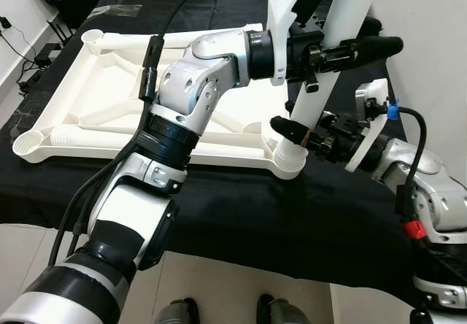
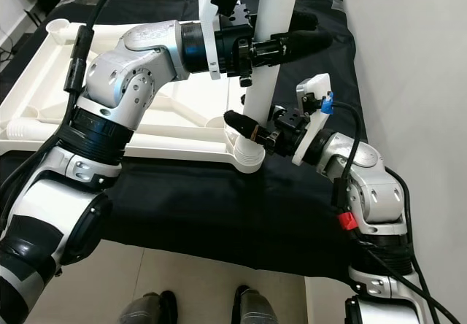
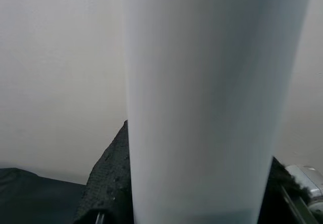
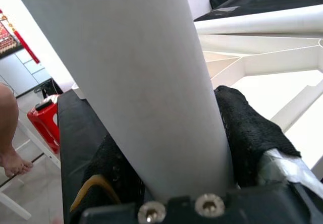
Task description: Building children table
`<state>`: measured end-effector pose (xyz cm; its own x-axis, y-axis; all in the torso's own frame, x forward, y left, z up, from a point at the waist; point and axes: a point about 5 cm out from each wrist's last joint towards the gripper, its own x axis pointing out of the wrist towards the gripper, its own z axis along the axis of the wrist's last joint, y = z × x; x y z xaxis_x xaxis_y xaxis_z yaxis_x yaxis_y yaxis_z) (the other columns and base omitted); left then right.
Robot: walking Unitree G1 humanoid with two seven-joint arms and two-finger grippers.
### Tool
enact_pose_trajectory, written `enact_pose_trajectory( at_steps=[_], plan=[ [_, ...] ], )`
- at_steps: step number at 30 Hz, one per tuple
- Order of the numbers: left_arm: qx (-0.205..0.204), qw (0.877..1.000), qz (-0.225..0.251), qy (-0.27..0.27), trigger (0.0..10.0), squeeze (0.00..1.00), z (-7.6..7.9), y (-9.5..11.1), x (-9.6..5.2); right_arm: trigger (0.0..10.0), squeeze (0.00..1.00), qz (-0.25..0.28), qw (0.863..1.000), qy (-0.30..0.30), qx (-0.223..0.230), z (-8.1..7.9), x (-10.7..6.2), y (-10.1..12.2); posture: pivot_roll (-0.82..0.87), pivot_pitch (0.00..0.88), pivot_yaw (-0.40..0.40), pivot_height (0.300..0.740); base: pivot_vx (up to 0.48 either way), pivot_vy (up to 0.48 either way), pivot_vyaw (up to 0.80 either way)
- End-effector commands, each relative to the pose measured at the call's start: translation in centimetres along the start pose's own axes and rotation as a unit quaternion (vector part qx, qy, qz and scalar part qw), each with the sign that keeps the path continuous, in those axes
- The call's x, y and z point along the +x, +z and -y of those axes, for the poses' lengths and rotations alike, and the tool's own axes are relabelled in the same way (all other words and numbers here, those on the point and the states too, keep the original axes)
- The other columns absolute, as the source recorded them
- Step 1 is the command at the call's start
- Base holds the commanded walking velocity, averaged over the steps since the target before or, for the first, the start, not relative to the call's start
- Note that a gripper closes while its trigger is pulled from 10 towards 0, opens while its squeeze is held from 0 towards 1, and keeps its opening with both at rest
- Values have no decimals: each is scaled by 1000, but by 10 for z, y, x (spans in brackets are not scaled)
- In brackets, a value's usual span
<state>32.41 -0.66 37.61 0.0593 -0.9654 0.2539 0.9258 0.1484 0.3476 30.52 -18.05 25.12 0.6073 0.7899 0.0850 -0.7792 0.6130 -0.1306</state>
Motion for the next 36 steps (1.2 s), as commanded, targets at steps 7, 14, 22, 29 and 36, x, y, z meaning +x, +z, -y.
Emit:
enact_pose_trajectory(
  at_steps=[7,14,22,29,36],
  plan=[
    [4,1000,-6,0,10000,1000,1,-3,-2,0,0,8,999,34,1,-8,4,-7,-31,192,16,740,0,0,0],
    [0,1000,12,27,10000,1000,3,2,-9,0,0,-8,1000,-2,-18,-9,7,-13,-35,188,14,740,0,0,0],
    [-6,995,22,101,10000,1000,7,3,-44,0,0,-29,997,-60,-25,-17,10,-19,-36,199,6,740,0,0,0],
    [5,955,21,295,10000,1000,13,4,-115,0,0,-99,975,-195,-25,-42,16,-42,-35,211,-4,740,0,0,0],
    [-12,894,-60,445,10000,0,48,-43,-177,0,0,-196,902,-384,-16,-48,14,-78,-21,217,-10,740,0,0,0]
  ],
)
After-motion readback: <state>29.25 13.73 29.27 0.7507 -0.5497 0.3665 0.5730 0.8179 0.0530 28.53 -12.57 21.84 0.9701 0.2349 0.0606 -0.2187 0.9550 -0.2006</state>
